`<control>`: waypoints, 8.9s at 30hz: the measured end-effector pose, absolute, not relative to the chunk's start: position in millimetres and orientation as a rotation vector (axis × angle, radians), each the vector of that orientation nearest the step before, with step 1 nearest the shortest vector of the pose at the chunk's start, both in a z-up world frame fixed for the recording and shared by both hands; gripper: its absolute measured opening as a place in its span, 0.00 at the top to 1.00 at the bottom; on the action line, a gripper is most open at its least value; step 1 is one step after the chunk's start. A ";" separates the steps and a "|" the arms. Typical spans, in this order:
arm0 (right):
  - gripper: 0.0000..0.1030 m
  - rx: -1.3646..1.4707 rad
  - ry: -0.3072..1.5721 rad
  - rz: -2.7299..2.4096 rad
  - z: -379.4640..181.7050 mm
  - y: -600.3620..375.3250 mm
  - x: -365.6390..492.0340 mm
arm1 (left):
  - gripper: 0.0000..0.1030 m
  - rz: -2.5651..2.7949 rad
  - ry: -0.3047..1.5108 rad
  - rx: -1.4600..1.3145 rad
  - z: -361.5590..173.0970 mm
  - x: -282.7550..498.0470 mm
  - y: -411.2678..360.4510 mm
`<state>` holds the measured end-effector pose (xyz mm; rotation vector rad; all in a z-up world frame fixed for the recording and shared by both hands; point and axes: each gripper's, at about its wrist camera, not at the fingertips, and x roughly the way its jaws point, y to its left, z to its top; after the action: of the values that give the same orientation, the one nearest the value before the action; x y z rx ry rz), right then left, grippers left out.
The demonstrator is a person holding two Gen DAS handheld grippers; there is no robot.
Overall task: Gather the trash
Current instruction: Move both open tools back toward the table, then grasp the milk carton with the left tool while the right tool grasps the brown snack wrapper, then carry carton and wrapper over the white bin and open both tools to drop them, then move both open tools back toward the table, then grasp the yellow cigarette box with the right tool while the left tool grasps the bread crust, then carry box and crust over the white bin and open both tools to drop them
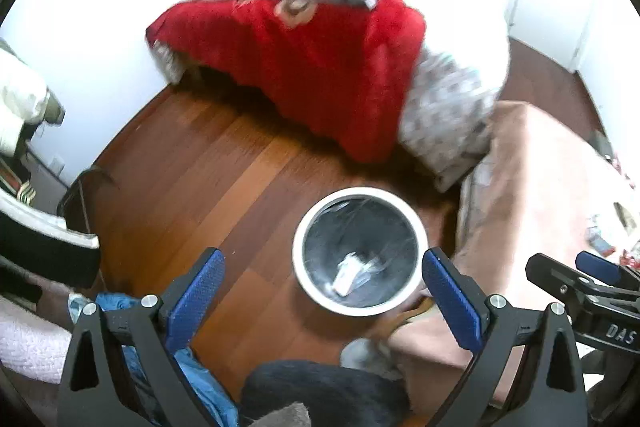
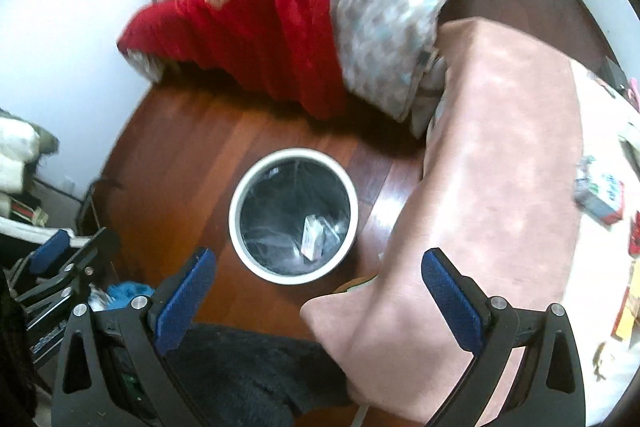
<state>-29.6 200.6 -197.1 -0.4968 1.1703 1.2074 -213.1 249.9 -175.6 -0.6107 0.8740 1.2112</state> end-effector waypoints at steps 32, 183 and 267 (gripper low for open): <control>0.45 0.196 1.422 0.348 -304.3 -143.0 332.7 | 0.03 0.624 1.187 -0.494 -272.0 198.5 153.2; 0.00 -0.323 1.190 0.896 -166.7 32.2 132.9 | 0.00 0.997 0.953 -0.580 -207.9 -77.5 180.7; 0.43 -0.288 1.152 1.065 -165.7 45.5 114.2 | 0.95 0.879 0.821 -0.440 -135.7 -54.3 187.9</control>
<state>114.2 45.5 -165.7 -0.2878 1.1521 1.0653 -54.3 187.9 -135.7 -0.4404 0.8205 0.8788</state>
